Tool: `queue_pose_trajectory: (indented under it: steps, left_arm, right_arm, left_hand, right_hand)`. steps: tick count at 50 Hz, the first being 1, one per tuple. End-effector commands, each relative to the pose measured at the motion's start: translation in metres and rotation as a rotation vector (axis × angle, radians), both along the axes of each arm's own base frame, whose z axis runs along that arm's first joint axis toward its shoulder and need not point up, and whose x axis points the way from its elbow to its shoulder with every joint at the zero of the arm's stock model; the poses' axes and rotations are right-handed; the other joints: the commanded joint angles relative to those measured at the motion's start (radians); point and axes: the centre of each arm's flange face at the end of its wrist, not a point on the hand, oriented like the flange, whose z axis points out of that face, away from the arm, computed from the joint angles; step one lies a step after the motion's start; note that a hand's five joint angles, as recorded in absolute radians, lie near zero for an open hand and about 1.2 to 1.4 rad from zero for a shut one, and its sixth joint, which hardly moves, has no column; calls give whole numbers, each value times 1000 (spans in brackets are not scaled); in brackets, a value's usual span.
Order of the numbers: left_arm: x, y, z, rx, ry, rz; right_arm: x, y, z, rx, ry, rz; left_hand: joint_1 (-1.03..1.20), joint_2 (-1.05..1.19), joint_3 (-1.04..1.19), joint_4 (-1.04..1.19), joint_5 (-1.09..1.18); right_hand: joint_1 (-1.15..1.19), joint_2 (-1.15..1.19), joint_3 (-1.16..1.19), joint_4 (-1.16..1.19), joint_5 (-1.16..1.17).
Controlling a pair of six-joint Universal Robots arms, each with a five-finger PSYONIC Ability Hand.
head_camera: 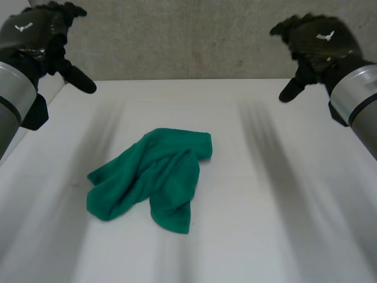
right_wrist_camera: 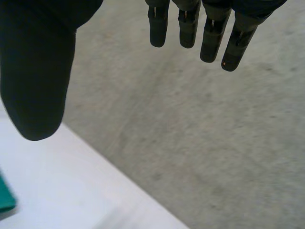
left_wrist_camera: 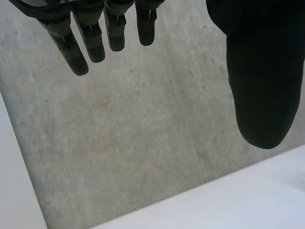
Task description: Fold the towel.
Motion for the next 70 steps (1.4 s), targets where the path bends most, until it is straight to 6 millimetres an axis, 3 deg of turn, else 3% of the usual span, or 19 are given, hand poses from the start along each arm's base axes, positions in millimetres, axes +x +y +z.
queue_pose_trajectory:
  steps: [1, 10, 17, 24, 26, 27, 30, 32, 35, 38, 39, 42, 43, 53, 58, 59, 62, 63, 70]
  left_arm:
    - [-3, -11, -33, 131, -112, 9]
    - [-1, -5, -109, 453, -291, -7]
    - [5, 1, -157, 586, -416, -26]
    - [7, 3, -189, 671, -451, -36]
    - [6, 2, -194, 681, -455, -35]
    - [5, 0, -197, 674, -452, -35]
    - [4, -4, -197, 642, -438, -32]
    - [3, -8, -197, 610, -427, -25]
    - [4, -9, -189, 579, -422, -12]
    - [2, -8, -176, 538, -411, -7]
    - [2, -7, -167, 513, -402, -2]
    - [3, -1, -140, 441, -371, 7]
    - [4, 8, -110, 362, -337, 9]
    - [8, 69, -9, 58, -159, -32]
    - [8, 72, -5, 54, -102, -44]
    - [8, 70, -6, 54, -101, -44]
    - [0, 50, -19, 79, -112, -37]
    - [-2, 46, -21, 82, -113, -36]
    - [-8, 32, -17, 73, -103, -34]
  right_arm:
    - [16, 12, -32, 152, 144, 132]
    - [70, 45, -93, 402, 207, 323]
    - [100, 47, -152, 620, 49, 342]
    - [119, 38, -186, 627, -17, 296]
    - [124, 35, -193, 599, -18, 266]
    - [125, 30, -197, 580, -22, 241]
    - [127, 24, -199, 546, -31, 215]
    - [126, 19, -193, 513, -34, 192]
    - [123, 17, -184, 479, -21, 179]
    - [116, 16, -153, 403, -18, 173]
    - [106, 20, -114, 314, -23, 173]
    - [92, 23, -80, 237, -25, 163]
    - [80, 23, -59, 192, -17, 144]
    - [35, 44, 29, 79, 49, 159]
    - [38, 41, 6, 202, 82, 201]
    - [43, 41, -12, 261, 105, 211]
    - [46, 43, -70, 474, 105, 191]
    - [50, 55, -90, 578, 37, 194]
    - [64, 74, -150, 751, -118, 206]
  left_hand:
    - [-4, -21, -33, -22, -36]
    - [-4, -21, -33, -22, -36]
    - [11, -6, -18, -8, -21]
    - [55, 38, 26, 36, 23]
    - [116, 99, 88, 98, 85]
    - [468, 451, 440, 450, 436]
    - [931, 914, 903, 913, 900]
    - [1199, 1182, 1170, 1181, 1167]
    - [1211, 1194, 1183, 1193, 1179]
    - [1211, 1194, 1183, 1193, 1179]
    - [1211, 1194, 1183, 1193, 1179]
    - [1211, 1194, 1183, 1193, 1179]
    - [1211, 1194, 1183, 1193, 1179]
    - [1211, 1194, 1183, 1193, 1179]
    - [1211, 1194, 1183, 1193, 1179]
    - [1211, 1194, 1183, 1193, 1179]
    - [1211, 1194, 1183, 1193, 1179]
    - [1211, 1194, 1183, 1193, 1179]
    - [1211, 1194, 1183, 1193, 1179]
  right_hand:
    - [-16, -45, -34, -54, -49]
    - [-16, -45, -34, -54, -49]
    - [-16, -45, -34, -54, -49]
    - [-3, -32, -22, -42, -36]
    - [290, 261, 271, 251, 257]
    - [599, 570, 581, 560, 566]
    - [1003, 974, 985, 964, 970]
    - [1206, 1177, 1187, 1167, 1173]
    - [1206, 1177, 1187, 1167, 1173]
    - [1206, 1177, 1187, 1167, 1173]
    - [1206, 1177, 1187, 1167, 1173]
    - [1206, 1177, 1187, 1167, 1173]
    - [1206, 1177, 1187, 1167, 1173]
    - [1206, 1177, 1187, 1167, 1173]
    - [1181, 1152, 1162, 1142, 1148]
    - [826, 797, 808, 787, 793]
    - [673, 644, 655, 634, 640]
    - [455, 426, 436, 416, 422]
    - [244, 215, 226, 205, 211]
